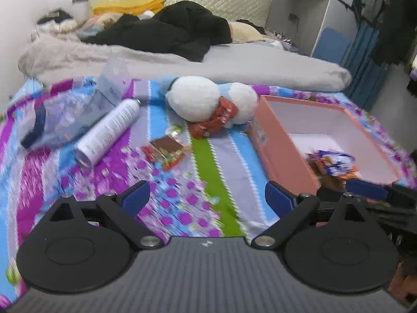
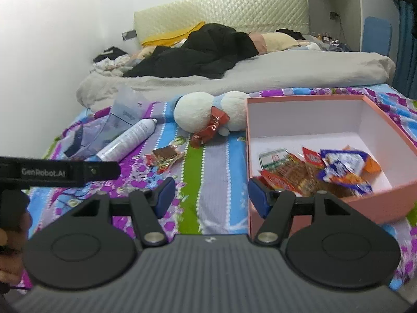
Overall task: Organize snacks
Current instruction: 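Move left gripper to the brown-red snack pack while right gripper approaches the red-brown foil bag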
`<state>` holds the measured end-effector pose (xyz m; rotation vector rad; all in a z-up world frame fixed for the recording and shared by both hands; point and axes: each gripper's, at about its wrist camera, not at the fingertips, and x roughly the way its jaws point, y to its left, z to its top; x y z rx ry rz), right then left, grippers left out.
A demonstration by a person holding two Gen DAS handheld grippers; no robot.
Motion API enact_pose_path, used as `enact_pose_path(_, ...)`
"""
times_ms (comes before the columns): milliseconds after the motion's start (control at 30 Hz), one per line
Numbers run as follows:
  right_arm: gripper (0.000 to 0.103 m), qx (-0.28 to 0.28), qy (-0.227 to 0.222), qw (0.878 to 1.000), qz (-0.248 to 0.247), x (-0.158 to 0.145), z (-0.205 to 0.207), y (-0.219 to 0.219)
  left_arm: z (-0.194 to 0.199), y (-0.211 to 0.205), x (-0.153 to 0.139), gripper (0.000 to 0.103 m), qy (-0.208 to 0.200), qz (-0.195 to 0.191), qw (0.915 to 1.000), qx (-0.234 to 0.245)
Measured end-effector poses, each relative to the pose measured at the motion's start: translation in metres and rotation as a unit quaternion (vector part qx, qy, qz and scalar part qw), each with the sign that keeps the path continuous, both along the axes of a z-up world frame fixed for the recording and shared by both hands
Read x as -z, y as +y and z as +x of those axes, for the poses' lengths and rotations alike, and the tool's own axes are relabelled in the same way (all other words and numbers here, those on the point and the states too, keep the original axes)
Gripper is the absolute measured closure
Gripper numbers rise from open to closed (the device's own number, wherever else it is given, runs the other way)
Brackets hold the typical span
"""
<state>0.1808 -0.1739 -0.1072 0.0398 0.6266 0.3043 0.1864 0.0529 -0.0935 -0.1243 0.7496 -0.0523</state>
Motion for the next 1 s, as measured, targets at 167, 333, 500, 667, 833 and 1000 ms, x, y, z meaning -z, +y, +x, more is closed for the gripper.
enact_pose_path(167, 0.039, -0.013, 0.011, 1.0, -0.001, 0.015, 0.048, 0.018, 0.043, 0.011, 0.032, 0.007, 0.014, 0.016, 0.9998, 0.002)
enact_pose_path(333, 0.039, -0.018, 0.017, 1.0, -0.002, 0.033, 0.098, 0.039, 0.093, 0.033, 0.069, 0.007, 0.02, 0.016, 0.9997, -0.004)
enact_pose_path(500, 0.039, -0.02, 0.02, 1.0, 0.004, 0.054, 0.148, 0.062, 0.137, 0.054, 0.108, 0.007, 0.033, 0.019, 0.9993, -0.005)
enact_pose_path(667, 0.039, -0.012, 0.04, 0.999, 0.012, 0.078, 0.194, 0.08, 0.166, 0.067, 0.132, 0.007, 0.031, 0.01, 0.9995, 0.0)
enact_pose_path(833, 0.039, 0.023, 0.052, 0.998, 0.026, 0.098, 0.23, 0.083, 0.193, 0.081, 0.153, 0.007, 0.036, -0.024, 0.999, -0.009)
enact_pose_path(1000, 0.039, 0.053, 0.068, 0.995, 0.046, 0.112, 0.253, 0.082, 0.211, 0.088, 0.166, 0.008, 0.032, -0.061, 0.9974, -0.02)
